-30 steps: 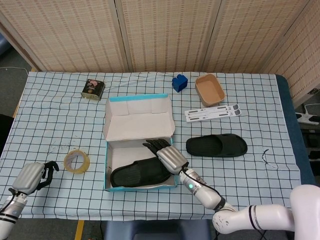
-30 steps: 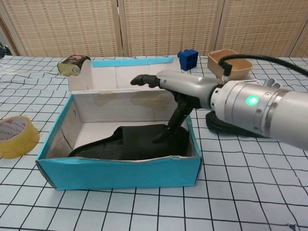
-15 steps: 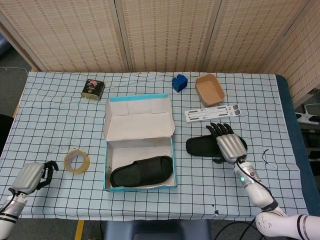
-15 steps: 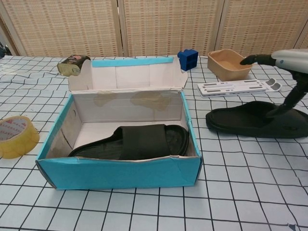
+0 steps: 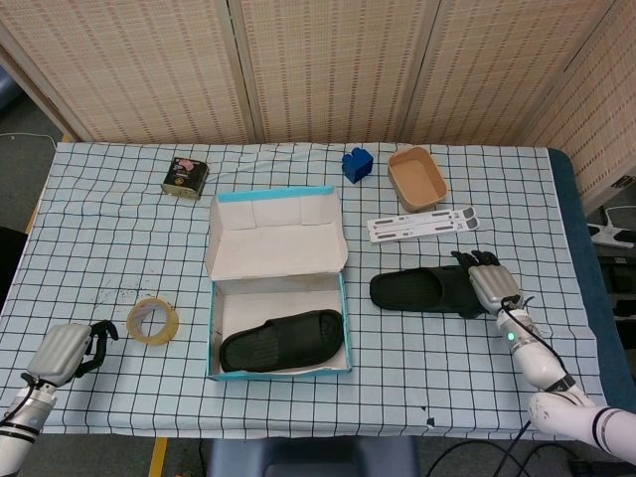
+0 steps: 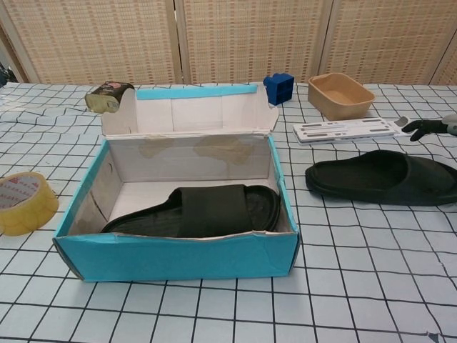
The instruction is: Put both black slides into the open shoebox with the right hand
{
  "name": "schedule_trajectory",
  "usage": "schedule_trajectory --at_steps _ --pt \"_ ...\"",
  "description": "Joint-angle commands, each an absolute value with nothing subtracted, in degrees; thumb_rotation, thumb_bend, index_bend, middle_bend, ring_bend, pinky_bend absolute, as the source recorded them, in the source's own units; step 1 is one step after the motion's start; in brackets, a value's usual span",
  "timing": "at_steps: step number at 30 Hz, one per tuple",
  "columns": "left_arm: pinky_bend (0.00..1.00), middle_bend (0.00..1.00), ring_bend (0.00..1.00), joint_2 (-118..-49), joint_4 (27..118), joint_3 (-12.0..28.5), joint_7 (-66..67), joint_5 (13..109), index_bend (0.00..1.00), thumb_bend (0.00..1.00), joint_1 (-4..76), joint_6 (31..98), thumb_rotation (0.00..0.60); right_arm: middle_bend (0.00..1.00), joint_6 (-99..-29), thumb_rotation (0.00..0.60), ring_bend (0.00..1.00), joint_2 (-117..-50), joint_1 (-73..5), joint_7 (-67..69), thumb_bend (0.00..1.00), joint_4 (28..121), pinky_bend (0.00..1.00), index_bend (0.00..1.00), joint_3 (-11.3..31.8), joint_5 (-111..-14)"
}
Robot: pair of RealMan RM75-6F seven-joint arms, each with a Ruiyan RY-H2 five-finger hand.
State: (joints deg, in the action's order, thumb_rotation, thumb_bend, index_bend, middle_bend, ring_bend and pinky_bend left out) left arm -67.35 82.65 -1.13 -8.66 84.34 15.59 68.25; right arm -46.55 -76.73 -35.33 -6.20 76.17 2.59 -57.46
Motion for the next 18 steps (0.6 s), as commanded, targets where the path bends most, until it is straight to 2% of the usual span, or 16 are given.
schedule_trajectory --at_steps 1,8,11,13,14,18 --pt "0.58 0.59 0.64 -67.32 82.67 -1.11 -8.82 84.45 0.46 0.73 15.56 68.40 0.600 0.10 -43.35 0.600 0.00 -79.43 -35.72 -3.25 0.00 72.57 0.00 0.05 3.27 -58.92" --pt "0.58 0.59 0.64 -67.30 82.59 -1.12 -8.95 84.55 0.46 0.73 15.62 68.32 0.600 0.10 -42.19 0.600 0.00 -82.96 -35.91 -2.51 0.00 68.40 0.00 0.06 3.63 -60.57" --pt "0.58 0.59 0.64 -67.30 82.49 -1.14 -9.02 84.62 0.46 0.73 15.58 68.41 0.600 0.10 -43.06 0.600 0.00 -84.59 -35.67 -2.80 0.00 66.44 0.00 0.11 3.93 -61.05" --pt "0.58 0.59 0.64 -67.25 82.56 -1.12 -9.17 84.51 0.46 0.73 15.57 68.35 0.600 0.15 -44.33 0.600 0.00 -85.58 -35.27 -2.61 0.00 65.38 0.01 0.16 4.24 -61.67" --pt "0.58 0.59 0.64 -67.23 82.57 -1.12 -9.20 84.54 0.46 0.73 15.55 68.40 0.600 0.20 -45.40 0.600 0.02 -86.15 -34.91 -2.23 0.00 64.80 0.04 0.21 4.49 -62.23" --pt "0.58 0.59 0.64 -67.31 82.38 -1.18 -9.13 84.60 0.46 0.73 15.59 68.30 0.600 0.41 -49.95 0.600 0.20 -87.44 -33.52 -0.34 0.00 63.46 0.19 0.44 5.30 -65.03"
